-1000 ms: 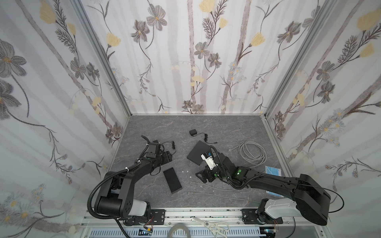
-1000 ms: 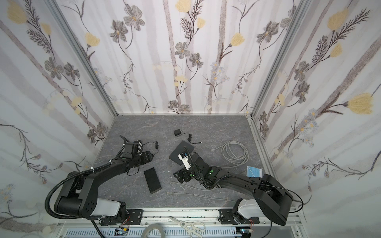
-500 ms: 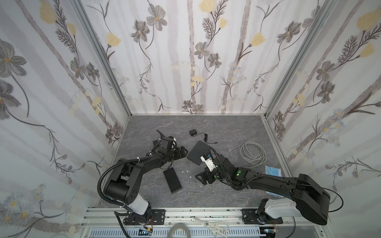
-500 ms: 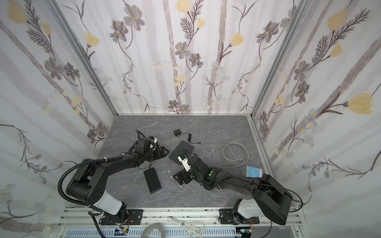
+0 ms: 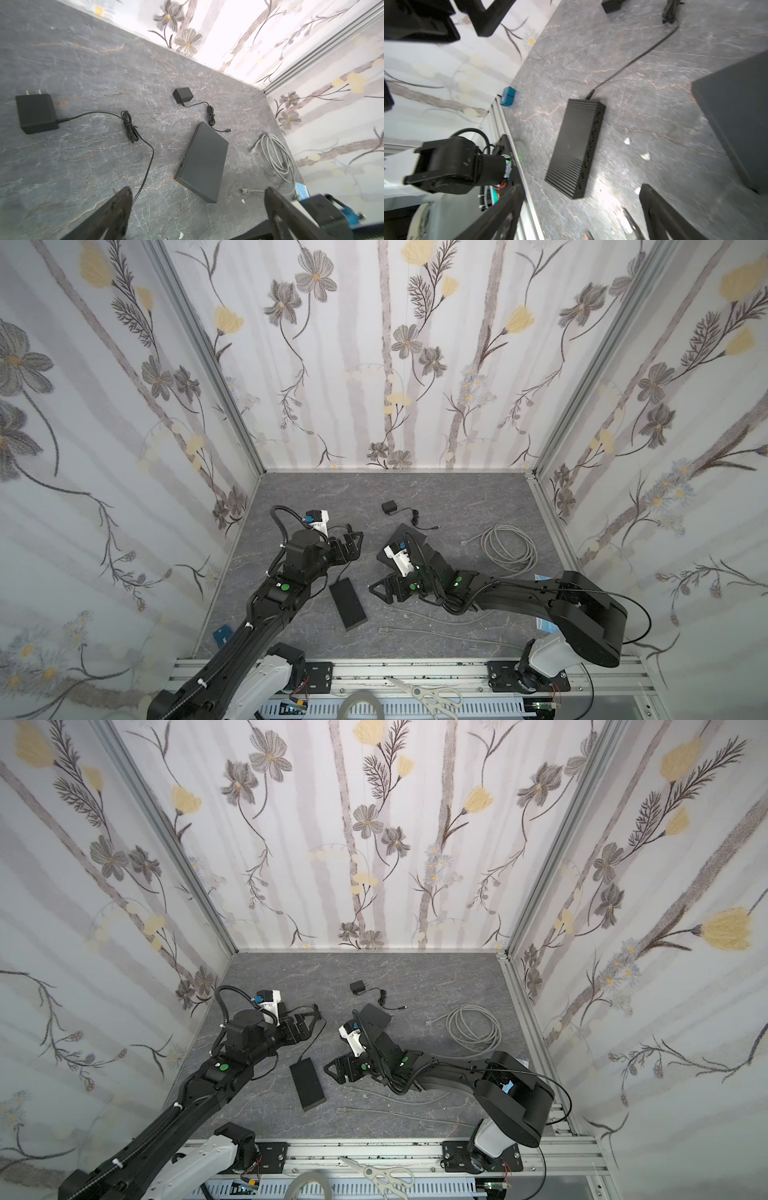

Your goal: Insert the plug into the switch port

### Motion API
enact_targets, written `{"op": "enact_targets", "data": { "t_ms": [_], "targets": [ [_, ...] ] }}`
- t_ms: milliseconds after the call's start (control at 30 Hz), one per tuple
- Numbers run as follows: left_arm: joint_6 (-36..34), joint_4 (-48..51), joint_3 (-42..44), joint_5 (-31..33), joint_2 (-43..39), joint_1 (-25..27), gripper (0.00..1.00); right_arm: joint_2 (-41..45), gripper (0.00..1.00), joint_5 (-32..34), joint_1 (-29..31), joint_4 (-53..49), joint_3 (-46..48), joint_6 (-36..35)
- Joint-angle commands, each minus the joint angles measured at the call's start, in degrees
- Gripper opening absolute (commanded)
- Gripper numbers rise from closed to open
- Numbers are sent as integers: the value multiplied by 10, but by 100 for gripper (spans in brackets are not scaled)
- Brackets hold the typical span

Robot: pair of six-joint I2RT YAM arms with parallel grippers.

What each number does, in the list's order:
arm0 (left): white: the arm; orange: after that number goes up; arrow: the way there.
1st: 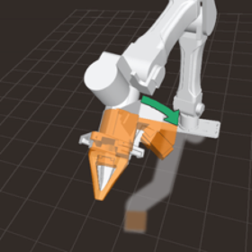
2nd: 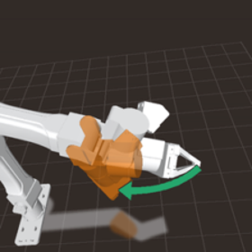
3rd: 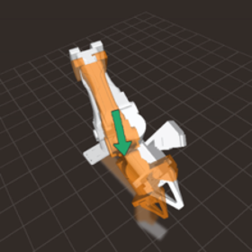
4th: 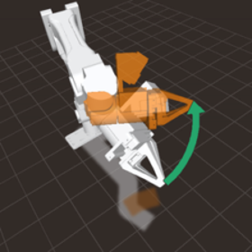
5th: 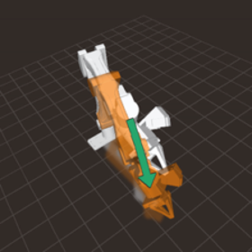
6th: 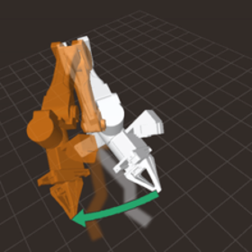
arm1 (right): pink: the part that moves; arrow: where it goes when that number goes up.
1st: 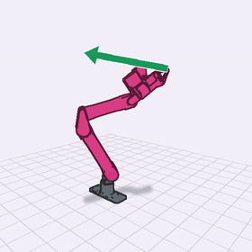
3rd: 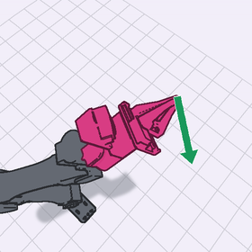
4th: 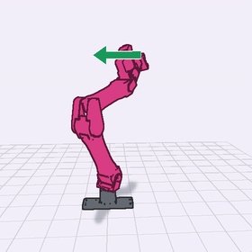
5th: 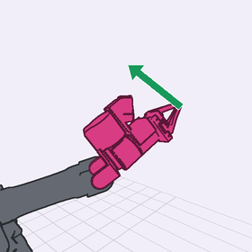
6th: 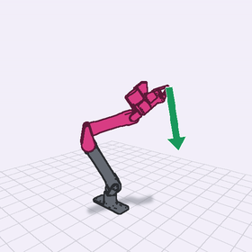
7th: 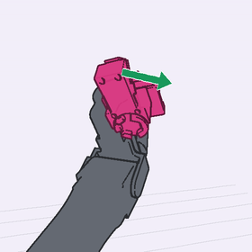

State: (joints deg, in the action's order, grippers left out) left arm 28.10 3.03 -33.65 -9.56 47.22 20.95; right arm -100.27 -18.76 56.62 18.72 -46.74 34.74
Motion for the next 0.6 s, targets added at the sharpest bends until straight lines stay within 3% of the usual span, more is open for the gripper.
{"op": "enact_targets", "data": {
  "t_ms": [0,100,167,300,567],
  "targets": [
    [-9,57,3,26,-57,1,100,-40,87,-44,0,76,-34,53],
    [0,70,9,19,-100,1,100,-75,87,-57,1,84,-66,69],
    [4,65,17,2,-120,1,85,-98,87,-61,3,80,-90,74],
    [14,70,26,-3,-141,1,100,-134,87,-70,6,65,-130,79],
    [18,94,36,23,-189,1,100,-187,87,-74,14,61,-180,101]
  ]
}}
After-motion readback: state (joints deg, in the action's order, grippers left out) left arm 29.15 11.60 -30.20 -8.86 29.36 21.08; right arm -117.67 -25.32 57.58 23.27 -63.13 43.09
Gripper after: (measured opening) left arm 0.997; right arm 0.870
